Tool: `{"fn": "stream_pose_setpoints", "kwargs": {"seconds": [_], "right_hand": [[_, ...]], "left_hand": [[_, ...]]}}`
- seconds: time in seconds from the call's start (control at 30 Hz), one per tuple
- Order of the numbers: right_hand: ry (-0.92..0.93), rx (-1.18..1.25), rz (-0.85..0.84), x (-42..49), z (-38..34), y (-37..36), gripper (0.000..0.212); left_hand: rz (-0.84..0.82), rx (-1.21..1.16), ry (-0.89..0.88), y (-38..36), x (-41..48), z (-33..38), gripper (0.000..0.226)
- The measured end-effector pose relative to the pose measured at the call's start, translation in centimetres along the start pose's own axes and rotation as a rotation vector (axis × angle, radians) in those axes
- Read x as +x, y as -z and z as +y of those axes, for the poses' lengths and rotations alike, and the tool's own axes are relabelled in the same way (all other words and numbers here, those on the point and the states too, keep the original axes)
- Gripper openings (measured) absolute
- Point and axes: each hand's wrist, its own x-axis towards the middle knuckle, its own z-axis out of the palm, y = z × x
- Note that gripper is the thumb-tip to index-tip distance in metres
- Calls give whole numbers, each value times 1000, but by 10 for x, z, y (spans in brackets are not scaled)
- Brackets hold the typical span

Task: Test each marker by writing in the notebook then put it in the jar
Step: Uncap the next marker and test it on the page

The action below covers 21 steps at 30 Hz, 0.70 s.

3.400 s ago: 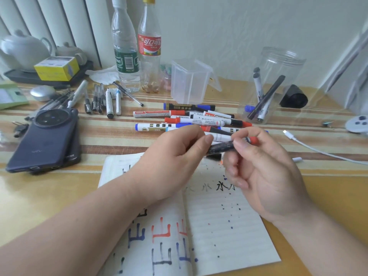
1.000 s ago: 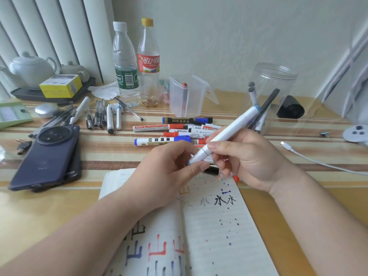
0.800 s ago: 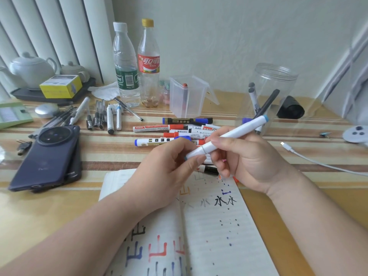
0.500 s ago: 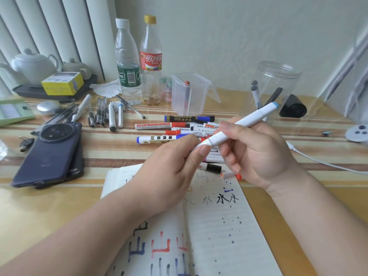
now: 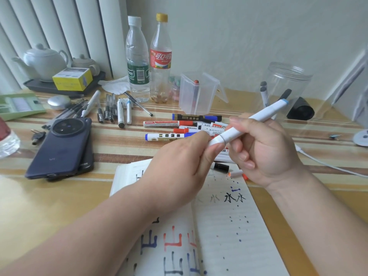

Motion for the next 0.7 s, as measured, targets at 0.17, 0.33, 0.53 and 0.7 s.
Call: {"fn": "stream_pose_setpoints", "kwargs": {"seconds": [0.17, 0.33, 0.53, 0.7], "right_hand": [[-26, -23, -38, -1, 4, 0, 24], [-25, 1, -23, -1, 6, 1, 24], [-82, -207, -90, -5, 17, -2, 29], [-303, -571, -506, -19, 12, -13, 52]], "left_hand": [[-10, -19, 15, -2, -2, -7, 36], [-29, -48, 12, -5, -2, -11, 34], [-56, -288, 125, -1, -6, -14, 41], [56, -894, 461, -1, 5, -15, 51]]}}
